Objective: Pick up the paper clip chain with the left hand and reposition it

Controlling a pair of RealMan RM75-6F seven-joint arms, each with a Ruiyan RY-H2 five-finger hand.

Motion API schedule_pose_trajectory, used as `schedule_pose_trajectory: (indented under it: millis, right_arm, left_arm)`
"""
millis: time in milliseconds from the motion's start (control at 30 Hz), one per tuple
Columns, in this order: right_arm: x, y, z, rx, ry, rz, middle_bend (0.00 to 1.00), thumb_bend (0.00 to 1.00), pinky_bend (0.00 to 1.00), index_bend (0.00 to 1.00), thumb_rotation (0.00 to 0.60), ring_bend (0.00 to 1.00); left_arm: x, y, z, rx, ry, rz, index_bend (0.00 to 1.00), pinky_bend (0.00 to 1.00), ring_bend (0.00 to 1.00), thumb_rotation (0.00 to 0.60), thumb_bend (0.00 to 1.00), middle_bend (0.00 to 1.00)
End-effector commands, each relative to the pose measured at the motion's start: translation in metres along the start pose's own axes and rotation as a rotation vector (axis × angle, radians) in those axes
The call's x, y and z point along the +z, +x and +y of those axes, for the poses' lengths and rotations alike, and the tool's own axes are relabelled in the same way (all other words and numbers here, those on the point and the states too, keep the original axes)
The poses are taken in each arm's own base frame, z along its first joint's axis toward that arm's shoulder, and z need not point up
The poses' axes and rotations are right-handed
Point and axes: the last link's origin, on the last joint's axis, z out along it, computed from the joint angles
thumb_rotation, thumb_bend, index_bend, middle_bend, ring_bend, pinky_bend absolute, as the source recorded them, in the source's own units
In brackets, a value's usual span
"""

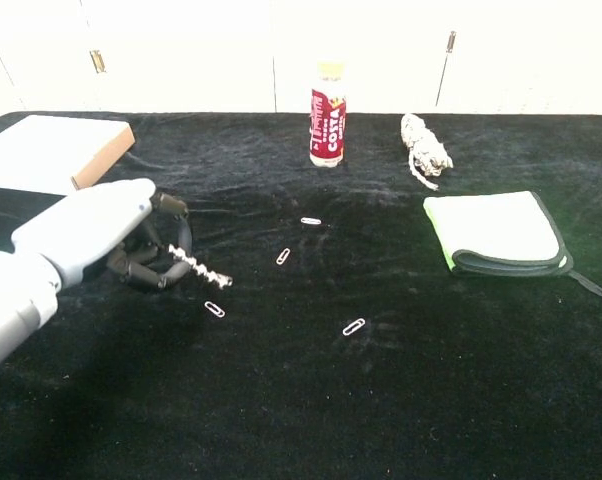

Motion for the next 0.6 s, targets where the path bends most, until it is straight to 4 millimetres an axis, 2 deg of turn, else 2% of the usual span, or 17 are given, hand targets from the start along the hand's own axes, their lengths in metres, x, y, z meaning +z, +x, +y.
schedule_pose_trajectory:
  millis: [33, 300, 600]
  right_arm:
    - [-0.006, 0.000, -0.003, -0.001, 0.021, 0.004, 0.00, 0.01, 0.00, 0.00, 0.600, 0.00]
    - [-0.020, -0.001, -0.010, -0.013, 0.070, 0.022, 0.00, 0.01, 0.00, 0.00, 0.600, 0.00]
    - [-0.019, 0.001, -0.009, -0.007, 0.066, 0.028, 0.00, 0.01, 0.00, 0.00, 0.600, 0.00]
  left_arm:
    - [-0.004, -0.002, 0.000, 0.006, 0.002, -0.001, 0.83, 1.00, 1.00, 0.600, 0.51, 1.00]
    - [-0.010, -0.011, -0.002, 0.002, 0.007, -0.023, 0.83, 1.00, 1.00, 0.600, 0.51, 1.00]
    - [-0.005, -0.011, -0.007, -0.010, 0.028, -0.019, 0.83, 1.00, 1.00, 0.600, 0.51, 1.00]
